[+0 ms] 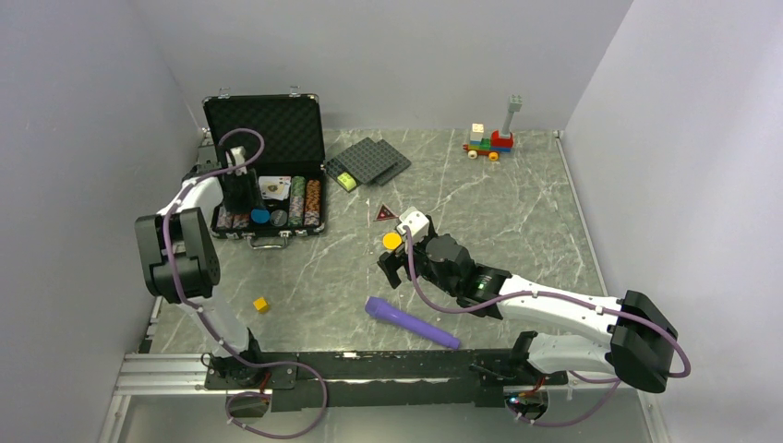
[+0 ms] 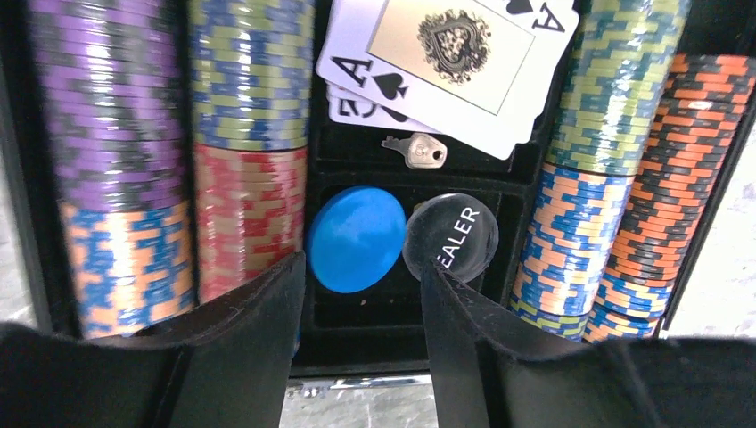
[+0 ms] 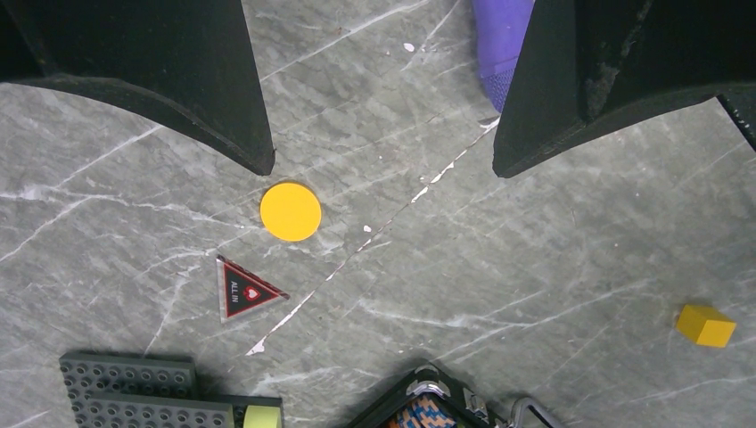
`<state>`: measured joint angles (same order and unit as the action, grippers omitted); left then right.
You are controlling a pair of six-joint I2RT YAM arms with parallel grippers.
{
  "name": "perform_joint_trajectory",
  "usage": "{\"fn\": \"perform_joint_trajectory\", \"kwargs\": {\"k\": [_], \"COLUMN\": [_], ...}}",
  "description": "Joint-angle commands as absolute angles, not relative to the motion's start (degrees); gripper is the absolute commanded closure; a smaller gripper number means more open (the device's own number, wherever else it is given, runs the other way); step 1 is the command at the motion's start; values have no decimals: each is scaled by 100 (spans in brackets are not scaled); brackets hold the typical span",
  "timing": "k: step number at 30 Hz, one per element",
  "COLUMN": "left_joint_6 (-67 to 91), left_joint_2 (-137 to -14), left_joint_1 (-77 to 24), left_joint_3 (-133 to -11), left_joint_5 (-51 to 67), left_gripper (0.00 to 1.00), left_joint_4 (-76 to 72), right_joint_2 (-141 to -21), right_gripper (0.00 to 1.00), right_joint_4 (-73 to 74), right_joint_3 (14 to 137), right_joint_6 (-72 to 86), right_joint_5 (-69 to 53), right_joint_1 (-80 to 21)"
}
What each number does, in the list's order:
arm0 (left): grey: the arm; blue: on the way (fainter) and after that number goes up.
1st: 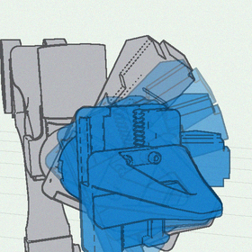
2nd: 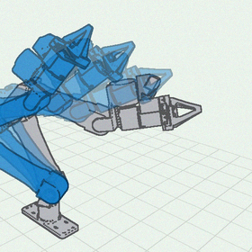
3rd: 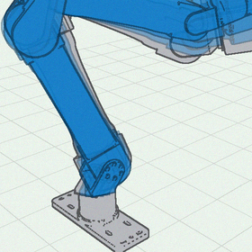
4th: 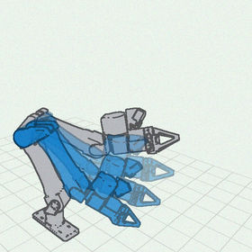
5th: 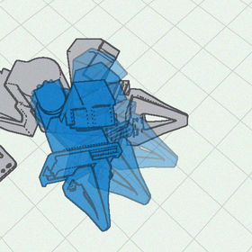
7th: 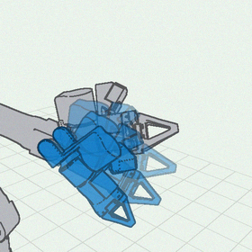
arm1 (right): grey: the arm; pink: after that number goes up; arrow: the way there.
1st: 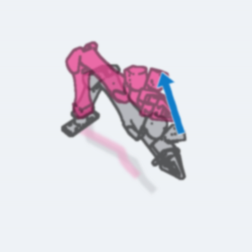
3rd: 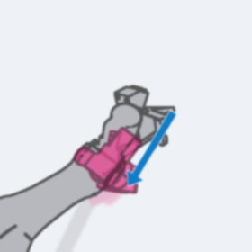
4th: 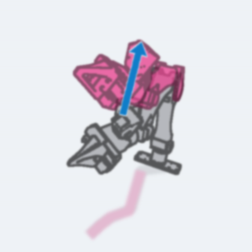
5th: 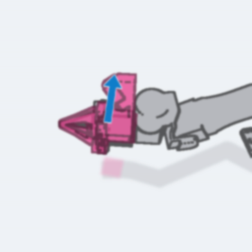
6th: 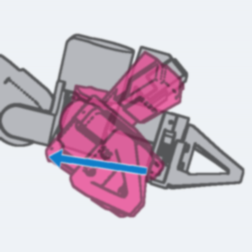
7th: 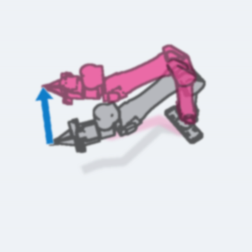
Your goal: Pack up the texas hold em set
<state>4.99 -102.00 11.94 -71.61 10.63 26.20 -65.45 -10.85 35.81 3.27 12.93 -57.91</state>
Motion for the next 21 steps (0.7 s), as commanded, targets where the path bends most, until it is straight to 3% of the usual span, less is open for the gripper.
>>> {"fn": "perform_joint_trajectory", "kwargs": {"k": [1,21], "left_joint_6": [313,258], "left_joint_2": [-10524,-11282], "left_joint_1": [1025,643], "left_joint_3": [-7354,-7690], "left_joint_5": [856,956], "left_gripper": [44,51], "left_joint_4": [2759,3185], "right_joint_2": [-6506,-6329], "right_gripper": [2,2], "right_joint_4": [-1353,-1303], "right_joint_3": [3527,3423], "right_joint_6": [433,500], "right_joint_5": [1211,1283], "right_joint_1": [-5812,-5809]}}
